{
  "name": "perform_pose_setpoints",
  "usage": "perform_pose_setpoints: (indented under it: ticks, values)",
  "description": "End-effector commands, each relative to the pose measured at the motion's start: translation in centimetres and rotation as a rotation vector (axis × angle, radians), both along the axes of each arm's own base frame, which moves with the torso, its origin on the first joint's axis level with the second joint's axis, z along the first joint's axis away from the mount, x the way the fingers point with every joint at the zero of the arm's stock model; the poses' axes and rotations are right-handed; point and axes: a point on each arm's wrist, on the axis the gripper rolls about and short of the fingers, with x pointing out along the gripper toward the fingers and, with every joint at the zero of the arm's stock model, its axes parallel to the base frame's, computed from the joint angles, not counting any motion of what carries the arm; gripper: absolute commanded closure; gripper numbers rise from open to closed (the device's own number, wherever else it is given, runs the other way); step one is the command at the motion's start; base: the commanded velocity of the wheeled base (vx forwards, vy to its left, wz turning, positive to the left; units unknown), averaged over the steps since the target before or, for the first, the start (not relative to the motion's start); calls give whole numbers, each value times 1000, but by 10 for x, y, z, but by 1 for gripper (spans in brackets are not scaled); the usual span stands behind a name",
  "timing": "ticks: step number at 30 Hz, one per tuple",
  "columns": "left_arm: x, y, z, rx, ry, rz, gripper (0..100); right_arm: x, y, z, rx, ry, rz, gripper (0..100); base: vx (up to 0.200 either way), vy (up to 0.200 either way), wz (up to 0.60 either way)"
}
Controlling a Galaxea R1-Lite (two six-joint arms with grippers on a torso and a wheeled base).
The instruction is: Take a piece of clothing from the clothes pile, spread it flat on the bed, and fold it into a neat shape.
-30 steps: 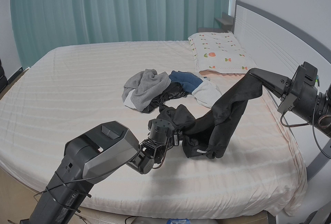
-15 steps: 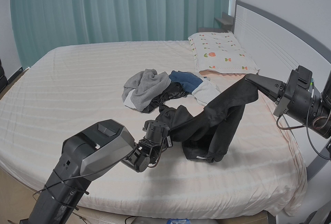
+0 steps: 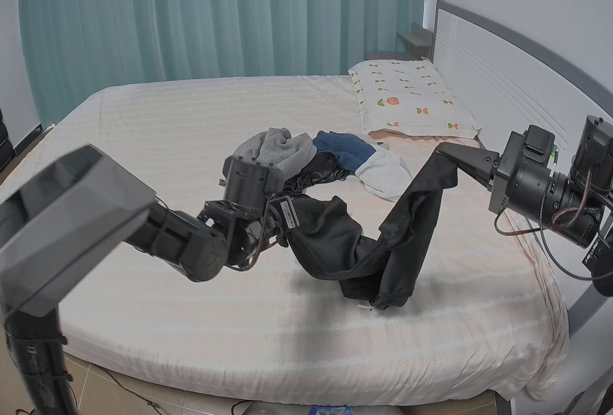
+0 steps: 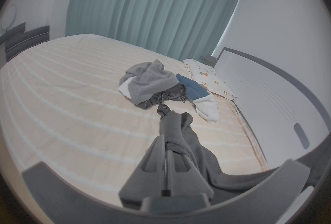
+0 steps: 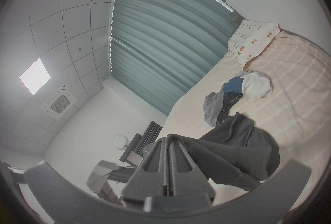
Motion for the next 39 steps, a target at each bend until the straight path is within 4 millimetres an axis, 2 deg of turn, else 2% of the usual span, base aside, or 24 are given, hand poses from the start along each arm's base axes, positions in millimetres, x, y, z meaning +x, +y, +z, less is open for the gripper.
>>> perform_pose_setpoints:
  ticks: [1,4,7,11,12,13,14,18,19,20,24,25,28,34,39]
  values:
    - [-34,28,125,-199,-159,51,100,39,0,35,27,-80,-53,100,0,0,0]
    - [-38,29,142,-245,-178,40,100,42,-3,54,33,-98,-76,100,0,0,0]
    - [-44,32,142,-262,-149,16,100,45,-7,54,33,-93,-119,100,0,0,0]
    - [-56,38,122,-266,-40,-2,100,50,-7,20,-13,17,-176,100,0,0,0]
    - [-62,41,115,-282,-5,-22,100,48,-6,5,-33,65,-189,100,0,0,0]
    - [-65,42,113,-288,6,-33,100,47,-6,1,-38,77,-191,100,0,0,0]
    - [-74,46,107,-302,52,-73,100,45,-7,-13,-59,121,-198,100,0,0,0]
    - [-98,54,80,-312,174,-166,100,38,-11,-46,-124,208,-199,100,0,0,0]
    - [-99,55,79,-317,176,-172,100,38,-11,-48,-129,211,-199,100,0,0,0]
    - [-100,56,74,-351,176,-179,100,42,-10,-58,-149,214,-209,100,0,0,0]
    - [-98,56,67,-406,163,-150,100,43,-7,-66,-141,189,-248,100,0,0,0]
    - [-100,57,61,-412,148,-142,100,39,-5,-77,-154,194,-265,100,0,0,0]
    - [-102,58,55,-416,146,-141,100,35,-5,-81,-160,200,-277,100,0,0,0]
    - [-101,58,28,-410,208,-110,100,34,0,-86,-184,230,-312,100,0,0,0]
    - [-98,61,29,-450,208,-90,100,31,-1,-82,-178,219,-316,100,0,0,0]
